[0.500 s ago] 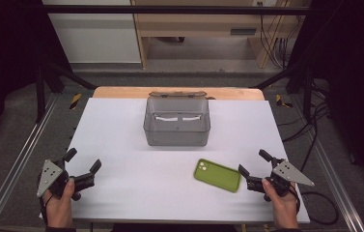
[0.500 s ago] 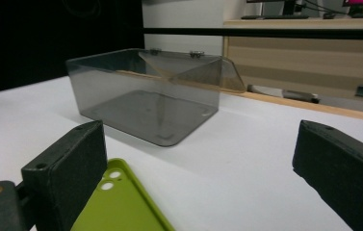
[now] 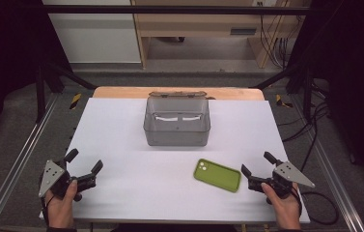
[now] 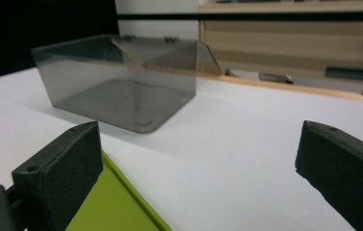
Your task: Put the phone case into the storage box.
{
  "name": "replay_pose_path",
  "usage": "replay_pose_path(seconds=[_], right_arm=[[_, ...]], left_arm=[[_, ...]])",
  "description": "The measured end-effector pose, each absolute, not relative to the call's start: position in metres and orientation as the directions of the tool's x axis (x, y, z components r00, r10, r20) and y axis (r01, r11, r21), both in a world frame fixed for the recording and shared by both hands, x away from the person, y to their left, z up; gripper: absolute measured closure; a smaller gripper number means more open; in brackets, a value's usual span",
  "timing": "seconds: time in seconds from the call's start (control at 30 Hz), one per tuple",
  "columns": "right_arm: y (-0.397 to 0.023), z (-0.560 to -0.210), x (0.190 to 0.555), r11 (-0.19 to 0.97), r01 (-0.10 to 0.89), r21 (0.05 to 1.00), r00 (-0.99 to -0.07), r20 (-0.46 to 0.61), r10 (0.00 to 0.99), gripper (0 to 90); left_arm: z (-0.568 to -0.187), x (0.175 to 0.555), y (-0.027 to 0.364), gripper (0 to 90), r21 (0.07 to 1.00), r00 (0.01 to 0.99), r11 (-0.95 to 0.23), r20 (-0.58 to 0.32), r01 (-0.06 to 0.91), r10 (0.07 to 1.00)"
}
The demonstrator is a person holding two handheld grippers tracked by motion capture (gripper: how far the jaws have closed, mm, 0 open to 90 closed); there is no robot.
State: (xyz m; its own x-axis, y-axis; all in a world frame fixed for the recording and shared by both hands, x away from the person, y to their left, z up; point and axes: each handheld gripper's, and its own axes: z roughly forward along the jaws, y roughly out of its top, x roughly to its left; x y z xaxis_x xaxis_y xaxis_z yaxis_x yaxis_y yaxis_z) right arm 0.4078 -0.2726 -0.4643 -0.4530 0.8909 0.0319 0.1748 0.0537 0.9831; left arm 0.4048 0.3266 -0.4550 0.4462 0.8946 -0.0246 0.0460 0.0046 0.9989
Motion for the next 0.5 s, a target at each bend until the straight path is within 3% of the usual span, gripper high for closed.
replay_pose_path(seconds=[0.33,0.4,0.5], right_arm=[[-0.24,-0.457,0.41,0.181,0.279,0.943,-0.456,-0.035,0.889,6.3],[-0.232,-0.457,0.41,0.212,0.299,0.93,-0.478,-0.047,0.877,8.8],[-0.22,-0.456,0.412,0.257,0.328,0.909,-0.523,-0.051,0.851,20.0]], left_arm=[[-0.456,0.406,0.321,0.4,0.998,0.458,-0.007,-0.022,0.061,0.889],[-0.456,0.405,0.321,0.4,0.998,0.457,-0.01,-0.018,0.06,0.889],[-0.457,0.405,0.321,0.4,0.998,0.457,-0.013,-0.016,0.061,0.889]])
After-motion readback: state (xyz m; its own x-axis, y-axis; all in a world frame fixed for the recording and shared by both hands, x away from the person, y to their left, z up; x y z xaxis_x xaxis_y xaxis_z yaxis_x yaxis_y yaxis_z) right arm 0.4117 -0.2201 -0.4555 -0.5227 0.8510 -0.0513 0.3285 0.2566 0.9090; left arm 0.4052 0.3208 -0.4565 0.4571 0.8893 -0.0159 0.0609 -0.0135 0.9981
